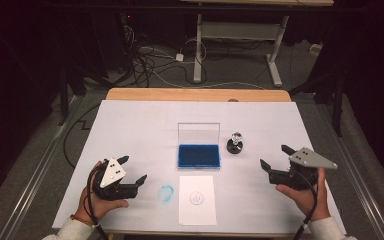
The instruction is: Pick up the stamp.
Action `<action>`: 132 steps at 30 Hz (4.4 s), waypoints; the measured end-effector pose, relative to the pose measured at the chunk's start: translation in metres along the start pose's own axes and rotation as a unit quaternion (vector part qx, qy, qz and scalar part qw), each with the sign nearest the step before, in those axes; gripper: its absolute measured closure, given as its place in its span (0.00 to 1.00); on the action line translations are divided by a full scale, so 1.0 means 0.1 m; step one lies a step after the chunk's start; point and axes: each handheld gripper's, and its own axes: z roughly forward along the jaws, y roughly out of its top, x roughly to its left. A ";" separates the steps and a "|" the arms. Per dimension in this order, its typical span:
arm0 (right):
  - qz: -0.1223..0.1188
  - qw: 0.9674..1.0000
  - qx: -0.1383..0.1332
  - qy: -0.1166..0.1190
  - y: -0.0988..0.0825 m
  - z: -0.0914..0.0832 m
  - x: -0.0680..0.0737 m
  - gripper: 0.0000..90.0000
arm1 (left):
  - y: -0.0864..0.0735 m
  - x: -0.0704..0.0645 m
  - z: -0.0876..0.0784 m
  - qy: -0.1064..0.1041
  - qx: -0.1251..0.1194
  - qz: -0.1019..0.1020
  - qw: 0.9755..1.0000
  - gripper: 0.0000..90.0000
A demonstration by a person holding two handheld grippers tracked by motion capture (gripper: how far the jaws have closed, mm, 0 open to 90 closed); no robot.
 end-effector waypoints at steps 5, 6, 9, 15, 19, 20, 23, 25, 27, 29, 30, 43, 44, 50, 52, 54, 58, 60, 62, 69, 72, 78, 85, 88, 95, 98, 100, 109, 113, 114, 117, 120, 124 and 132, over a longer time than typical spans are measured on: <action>-0.012 0.999 0.033 0.016 0.19 0.28 -0.04 0.19 | -0.02 0.01 0.01 -0.001 0.003 -0.002 1.000 0.19; -0.017 0.999 0.042 0.021 0.23 0.35 -0.05 0.19 | -0.03 0.01 0.01 -0.004 0.006 -0.007 1.000 0.19; -0.015 0.996 0.076 0.045 0.33 0.55 -0.07 0.19 | -0.03 0.01 0.02 -0.003 0.008 -0.008 1.000 0.19; -0.035 0.986 0.138 0.087 0.55 0.87 -0.11 0.22 | -0.04 0.01 0.03 0.000 0.015 -0.007 1.000 0.19; -0.057 0.979 0.178 0.085 0.67 1.06 -0.11 0.22 | -0.04 0.01 0.04 0.003 0.015 -0.001 1.000 0.19; -0.057 0.979 0.178 0.085 0.67 1.06 -0.11 0.22 | -0.04 0.01 0.03 0.003 0.015 -0.001 1.000 0.19; -0.069 0.973 0.202 0.085 0.69 1.19 -0.08 0.23 | -0.04 0.01 0.03 0.003 0.016 0.001 1.000 0.19; -0.077 0.967 0.226 0.089 0.68 1.31 -0.05 0.29 | -0.05 0.01 0.04 0.005 0.023 0.001 1.000 0.19; -0.078 0.963 0.240 0.092 0.67 1.37 -0.02 0.31 | -0.05 0.01 0.04 0.001 0.028 -0.005 1.000 0.19; -0.080 0.963 0.241 0.088 0.67 1.41 -0.02 0.34 | -0.06 0.01 0.04 0.000 0.028 -0.005 1.000 0.19; -0.080 0.963 0.241 0.088 0.67 1.41 -0.02 0.34 | -0.06 0.01 0.05 -0.002 0.028 -0.005 1.000 0.19; -0.096 0.953 0.267 0.108 0.70 1.59 0.01 0.57 | -0.06 0.02 0.07 0.004 0.043 0.014 0.999 0.19; -0.083 0.954 0.267 0.111 0.70 1.59 0.00 0.57 | -0.06 0.02 0.07 0.004 0.044 0.014 0.999 0.19; -0.080 0.955 0.261 0.114 0.70 1.57 -0.01 0.56 | -0.07 0.02 0.07 0.001 0.047 0.016 0.999 0.19; -0.074 0.957 0.256 0.115 0.70 1.56 -0.04 0.56 | -0.07 0.02 0.07 0.000 0.050 0.017 0.999 0.19; -0.074 0.956 0.259 0.117 0.70 1.56 -0.04 0.57 | -0.07 0.02 0.08 0.001 0.054 0.019 0.998 0.19; -0.074 0.956 0.259 0.116 0.71 1.56 -0.03 0.63 | -0.07 0.01 0.08 -0.003 0.060 0.015 0.998 0.19; -0.087 0.955 0.258 0.119 0.71 1.57 -0.02 0.63 | -0.07 0.02 0.09 -0.002 0.058 0.022 0.998 0.19; -0.101 0.952 0.264 0.118 0.72 1.56 -0.01 0.63 | -0.07 0.01 0.09 -0.004 0.060 0.023 0.998 0.19; -0.104 0.960 0.240 0.099 0.75 1.45 0.00 0.64 | -0.07 0.01 0.09 -0.003 0.058 0.023 0.998 0.19; -0.103 0.965 0.218 0.100 0.75 1.31 0.04 0.64 | -0.07 0.02 0.08 -0.003 0.059 0.023 0.998 0.19; -0.109 0.972 0.177 0.108 0.72 1.10 0.19 0.64 | -0.07 0.01 0.09 -0.002 0.063 0.026 0.998 0.19; -0.109 0.977 0.138 0.123 0.71 0.94 0.31 0.64 | -0.07 -0.01 0.11 -0.013 0.071 0.024 0.997 0.19; -0.102 0.978 0.120 0.134 0.73 0.87 0.33 0.64 | -0.07 -0.02 0.11 -0.018 0.069 0.025 0.997 0.19; -0.109 0.980 0.092 0.139 0.78 0.76 0.42 0.64 | -0.06 -0.01 0.09 -0.020 0.054 0.020 0.998 0.19; -0.111 0.980 0.082 0.143 0.80 0.71 0.46 0.64 | -0.06 -0.01 0.09 -0.023 0.050 0.016 0.998 0.19; -0.112 0.980 0.076 0.148 0.81 0.69 0.47 0.64 | -0.06 -0.02 0.10 -0.024 0.053 0.016 0.998 0.19; -0.119 0.977 0.054 0.167 0.89 0.64 0.55 0.64 | -0.11 -0.01 0.13 -0.033 0.069 0.010 0.997 0.19; -0.122 0.976 0.046 0.175 0.93 0.64 0.61 0.64 | -0.13 -0.02 0.12 -0.034 0.075 0.010 0.997 0.19; -0.123 0.976 0.043 0.177 0.93 0.64 0.63 0.64 | -0.13 -0.02 0.12 -0.035 0.074 0.010 0.997 0.19; -0.124 0.975 0.040 0.182 0.95 0.65 0.68 0.64 | -0.14 -0.02 0.10 -0.035 0.072 0.008 0.997 0.19; -0.128 0.973 0.040 0.186 0.97 0.66 0.71 0.64 | -0.16 -0.02 0.07 -0.038 0.069 0.001 0.997 0.19; -0.131 0.971 0.034 0.199 1.02 0.70 0.80 0.64 | -0.18 -0.01 0.00 -0.027 0.055 -0.011 0.998 0.19; -0.133 0.967 0.024 0.218 1.06 0.76 0.91 0.64 | -0.23 -0.04 -0.03 -0.027 0.064 -0.011 0.998 0.19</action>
